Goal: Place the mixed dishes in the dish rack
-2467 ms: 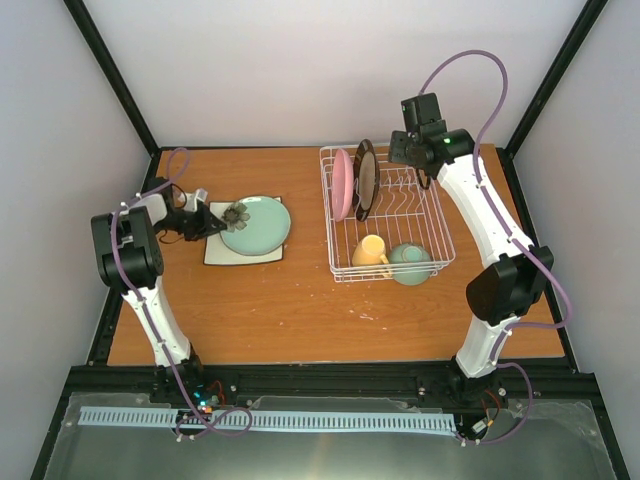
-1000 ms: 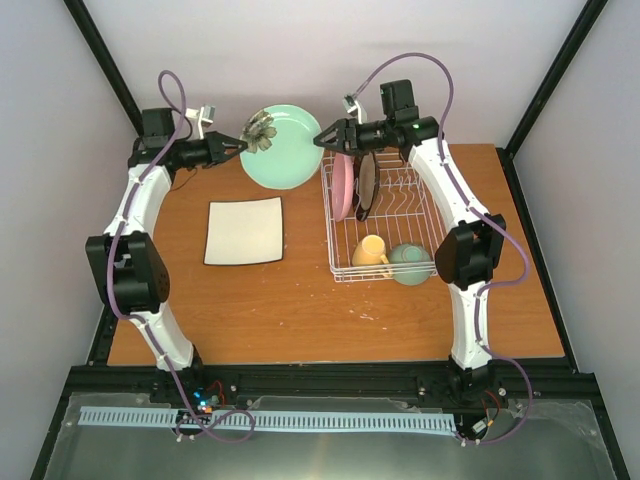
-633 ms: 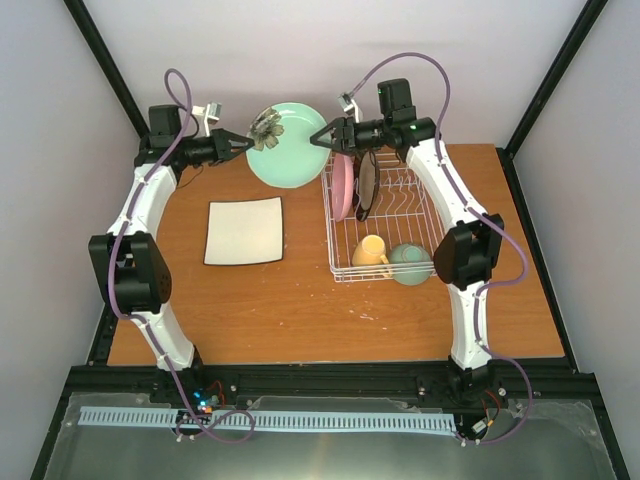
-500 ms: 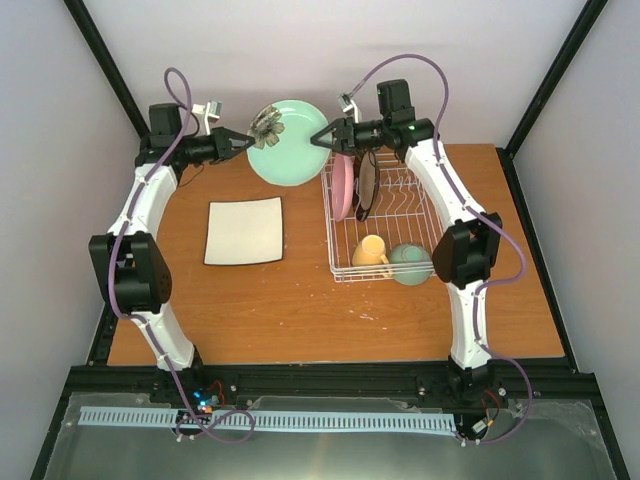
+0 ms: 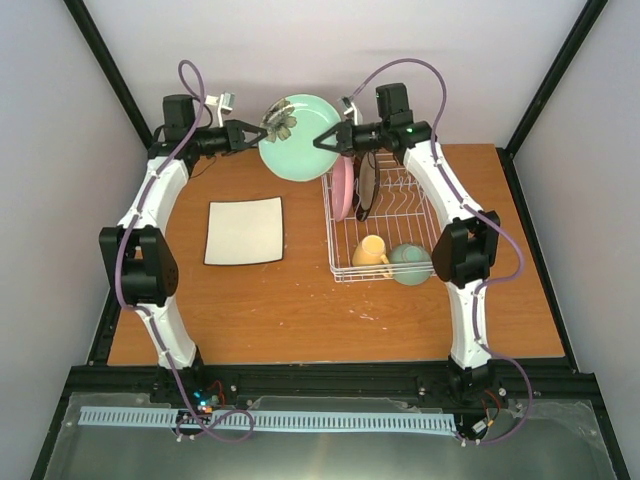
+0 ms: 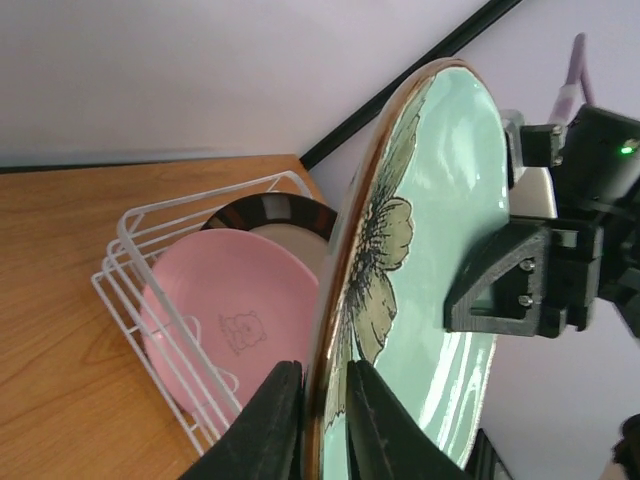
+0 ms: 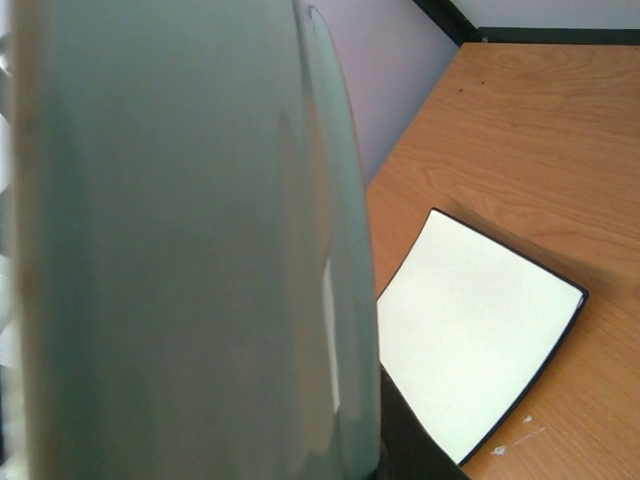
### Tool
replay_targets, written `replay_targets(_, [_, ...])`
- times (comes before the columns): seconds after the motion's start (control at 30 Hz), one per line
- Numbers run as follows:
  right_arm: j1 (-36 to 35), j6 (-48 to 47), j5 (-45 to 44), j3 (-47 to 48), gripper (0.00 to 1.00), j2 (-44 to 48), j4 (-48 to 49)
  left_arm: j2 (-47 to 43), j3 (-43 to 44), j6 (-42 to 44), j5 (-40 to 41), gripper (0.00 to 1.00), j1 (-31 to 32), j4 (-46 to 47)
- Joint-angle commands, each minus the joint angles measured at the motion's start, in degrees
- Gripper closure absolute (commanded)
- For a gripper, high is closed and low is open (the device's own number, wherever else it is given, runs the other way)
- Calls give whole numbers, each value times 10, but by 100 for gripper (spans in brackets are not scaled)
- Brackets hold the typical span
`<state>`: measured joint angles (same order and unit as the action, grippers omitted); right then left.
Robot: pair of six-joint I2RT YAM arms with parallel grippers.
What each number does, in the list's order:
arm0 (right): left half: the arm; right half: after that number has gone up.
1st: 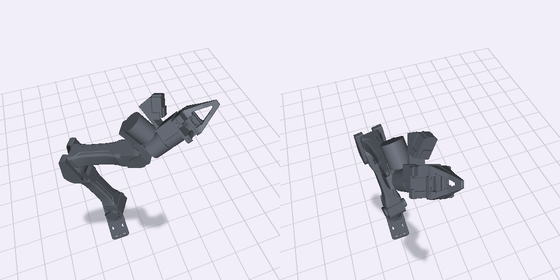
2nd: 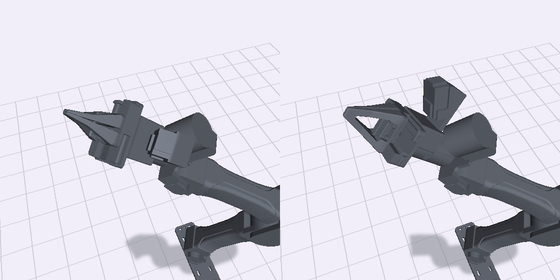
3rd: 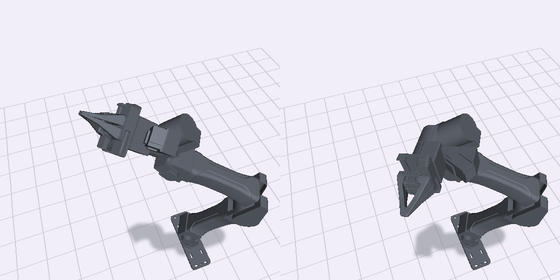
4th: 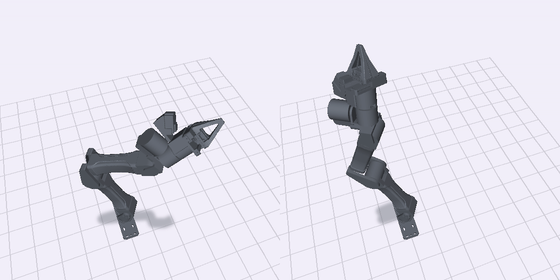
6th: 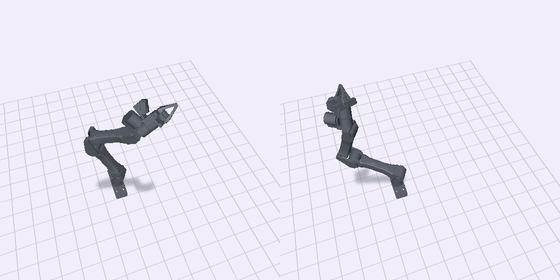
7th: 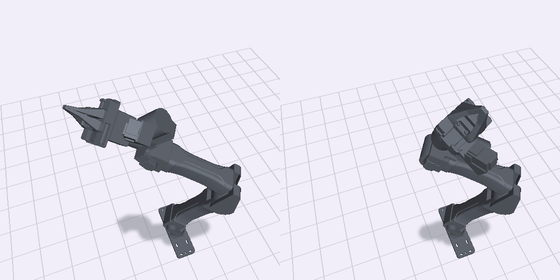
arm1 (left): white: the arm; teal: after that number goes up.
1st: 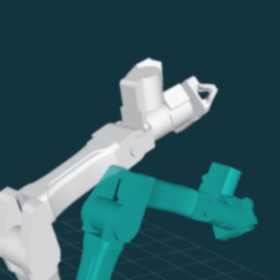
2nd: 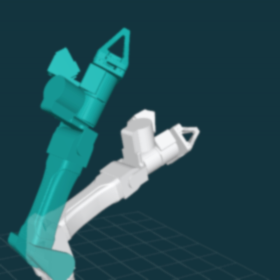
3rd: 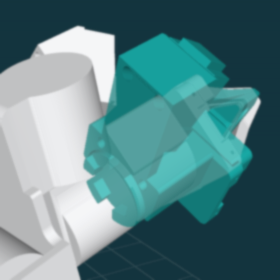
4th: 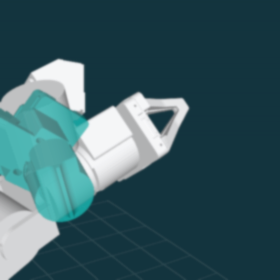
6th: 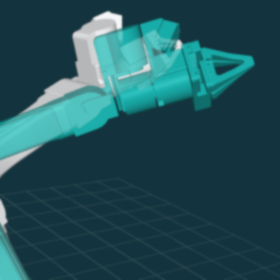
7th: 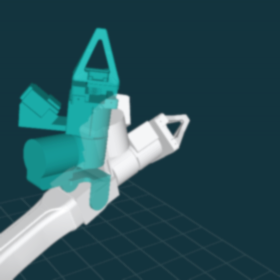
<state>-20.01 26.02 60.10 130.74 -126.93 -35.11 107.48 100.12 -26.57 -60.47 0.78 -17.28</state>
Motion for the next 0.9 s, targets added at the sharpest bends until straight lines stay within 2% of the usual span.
replay_targets(0.0, [-19,-22,-49,-34,97,51,22,5,62,36,-3,76,21,-33])
replay_targets(0.13, [-7,-23,-107,-80,97,87,38,18,100,92,59,47,19,-108])
replay_targets(0.23, [3,-20,-140,-113,97,113,51,20,119,117,106,41,11,-144])
replay_targets(0.4, [14,-32,-218,-133,97,149,41,-17,98,116,240,39,-15,-126])
replay_targets(0.57, [19,-60,-364,-132,97,200,21,-53,69,128,379,37,-37,-107])
replay_targets(0.73, [24,-78,-564,-180,97,280,18,-43,69,136,415,37,-52,-124])
replay_targets(0.87, [36,-73,-680,-246,97,343,-1,-35,55,131,407,38,-52,-122])
